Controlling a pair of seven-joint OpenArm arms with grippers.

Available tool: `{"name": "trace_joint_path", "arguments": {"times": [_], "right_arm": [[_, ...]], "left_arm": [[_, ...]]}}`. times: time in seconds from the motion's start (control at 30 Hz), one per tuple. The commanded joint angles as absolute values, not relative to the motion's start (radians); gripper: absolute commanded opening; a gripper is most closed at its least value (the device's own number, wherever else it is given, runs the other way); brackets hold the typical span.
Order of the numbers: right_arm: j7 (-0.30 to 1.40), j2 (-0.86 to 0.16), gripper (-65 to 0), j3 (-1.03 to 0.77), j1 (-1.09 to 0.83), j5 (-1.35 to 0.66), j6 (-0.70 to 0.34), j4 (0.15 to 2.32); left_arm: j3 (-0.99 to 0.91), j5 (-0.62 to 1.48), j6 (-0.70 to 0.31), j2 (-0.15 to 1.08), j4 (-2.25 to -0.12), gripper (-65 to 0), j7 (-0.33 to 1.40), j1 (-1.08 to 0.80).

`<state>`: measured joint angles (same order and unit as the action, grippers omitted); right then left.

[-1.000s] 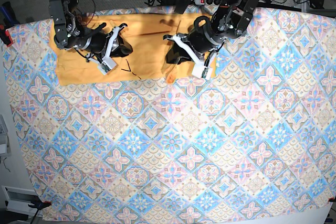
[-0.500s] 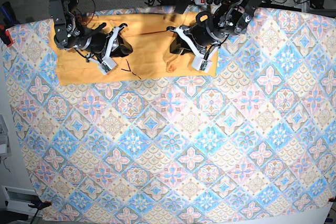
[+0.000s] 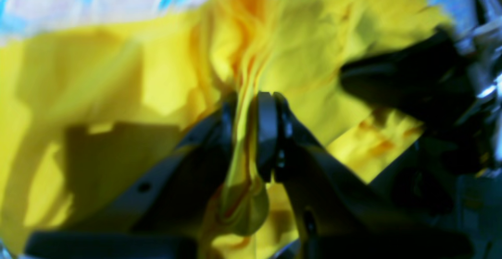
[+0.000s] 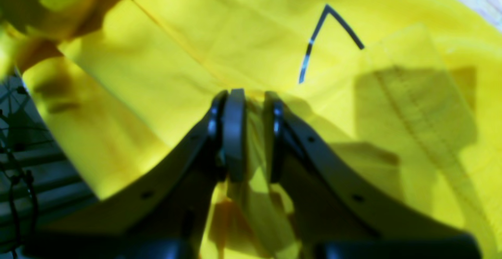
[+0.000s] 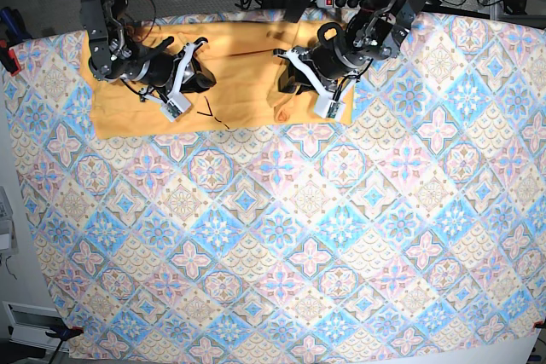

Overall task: Fold the T-shirt properly
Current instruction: 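Carry the held shirt edge with the left gripper toward the right gripper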

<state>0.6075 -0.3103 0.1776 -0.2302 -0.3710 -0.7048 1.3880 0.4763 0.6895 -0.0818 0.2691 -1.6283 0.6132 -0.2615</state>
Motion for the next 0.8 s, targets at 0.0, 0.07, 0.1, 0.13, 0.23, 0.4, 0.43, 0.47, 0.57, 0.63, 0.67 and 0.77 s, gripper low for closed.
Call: {"name": "trace_joint_path", "arguments": {"times": [0.0, 0.07, 0.1, 0.13, 0.23, 0.4, 0.43, 0.47, 0.57, 0.63, 0.67, 0.77], "right_arm": [[0.615, -0.32, -56.4, 0.174, -0.228, -0.361, -0.698, 1.4], [0.615, -0.32, -56.4, 0.174, -0.228, -0.361, -0.698, 1.4], [0.615, -0.32, -56.4, 0.174, -0.228, -0.361, -0.698, 1.4], [0.615, -0.32, -56.4, 0.174, -0.228, -0.361, -0.698, 1.4], [0.615, -0.32, -56.4, 0.174, -0.228, -0.361, -0.698, 1.4], [0.615, -0.32, -56.4, 0.174, -0.228, -0.361, -0.698, 1.4], [0.615, -0.32, -56.4, 0.174, -0.228, -0.361, -0.698, 1.4], [0.615, -0.32, -56.4, 0.174, -0.228, -0.361, -0.698, 1.4], [0.615, -0.32, -56.4, 0.174, -0.228, -0.361, -0.698, 1.4], [0.615, -0.32, -56.4, 0.174, -0.228, -0.361, -0.698, 1.4], [0.615, -0.32, -56.4, 0.174, -0.228, -0.361, -0.698, 1.4], [0.615, -0.32, -56.4, 0.174, -0.226, -0.361, -0.698, 1.4]], "left_arm": [[0.475, 0.7, -0.094, 0.268, -1.659, -56.3, 0.596, -0.252], [0.475, 0.699, -0.094, 0.268, -1.664, -56.2, 0.596, -0.252], [0.473, 0.699, -0.094, 0.268, -1.662, -56.2, 0.596, -0.252], [0.473, 0.697, -0.093, 0.268, -1.661, -56.2, 0.596, -0.249], [0.473, 0.665, -0.091, 0.268, -1.664, -56.1, 0.596, -0.242], [0.475, 0.659, -0.091, 0.266, -1.667, -48.5, 0.602, -0.242], [0.475, 0.659, -0.091, 0.266, -1.669, -44.9, 0.599, -0.245], [0.476, 0.659, -0.091, 0.268, -1.669, -42.5, 0.598, -0.246], [0.475, 0.657, -0.093, 0.272, -1.682, -37.7, 0.598, -0.26], [0.475, 0.656, -0.096, 0.274, -1.707, -35.8, 0.598, -0.263], [0.475, 0.656, -0.097, 0.275, -1.725, -34.3, 0.598, -0.263], [0.475, 0.656, -0.097, 0.302, -1.796, -30.9, 0.596, -0.268]]}}
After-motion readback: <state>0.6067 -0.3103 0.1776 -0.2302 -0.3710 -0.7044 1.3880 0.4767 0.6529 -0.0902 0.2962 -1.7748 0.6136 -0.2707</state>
